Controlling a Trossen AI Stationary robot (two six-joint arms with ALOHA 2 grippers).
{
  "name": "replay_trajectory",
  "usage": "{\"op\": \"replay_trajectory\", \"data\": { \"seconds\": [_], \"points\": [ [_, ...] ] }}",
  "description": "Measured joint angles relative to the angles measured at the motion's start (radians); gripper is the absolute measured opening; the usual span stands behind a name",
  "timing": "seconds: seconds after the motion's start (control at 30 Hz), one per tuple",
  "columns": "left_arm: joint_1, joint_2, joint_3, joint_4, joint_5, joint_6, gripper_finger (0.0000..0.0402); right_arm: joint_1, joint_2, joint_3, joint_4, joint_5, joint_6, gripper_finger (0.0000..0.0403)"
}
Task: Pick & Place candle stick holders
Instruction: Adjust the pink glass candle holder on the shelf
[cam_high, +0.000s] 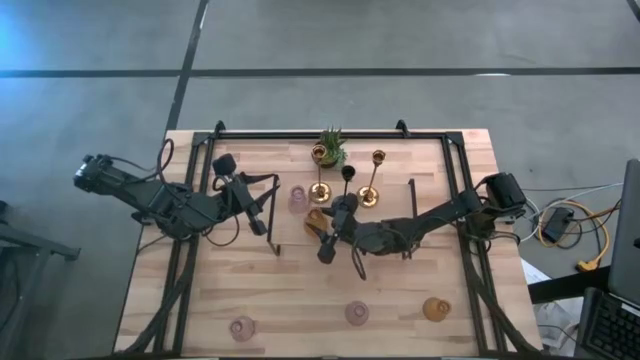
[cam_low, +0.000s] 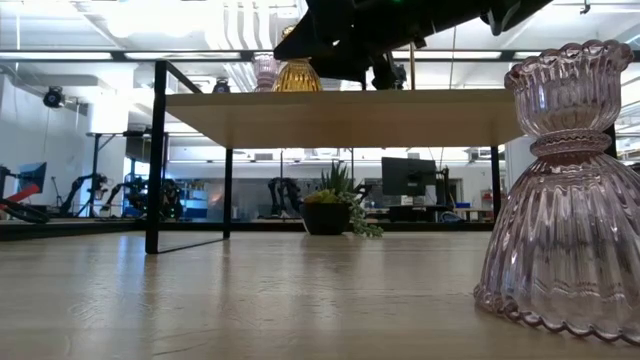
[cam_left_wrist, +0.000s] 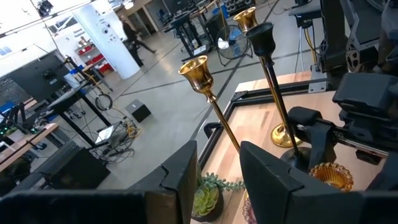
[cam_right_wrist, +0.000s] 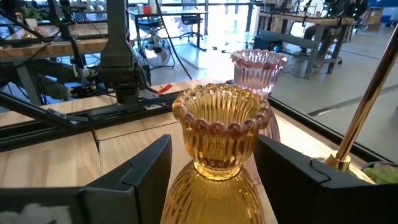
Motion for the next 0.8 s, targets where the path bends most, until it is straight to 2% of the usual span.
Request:
{"op": "replay_trajectory", "data": {
  "seconds": [0.23, 0.6, 0.8],
  "points": [
    [0.000, 0.000, 0.000, 0.000, 0.000, 0.000, 0.0126, 0.002, -0.005, 0.000, 0.029, 0.004, -0.051, 0.0235],
    [0.000, 0.000, 0.000, 0.000, 0.017, 0.003, 0.0126, 0.004, -0.007, 0.000, 0.031, 0.003, -0.077, 0.0280],
    [0.000, 0.000, 0.000, 0.001, 0.023, 0.003, 0.0126, 0.010, -0.041, 0.000, 0.044, 0.012, -0.125, 0.0282]
  ]
}}
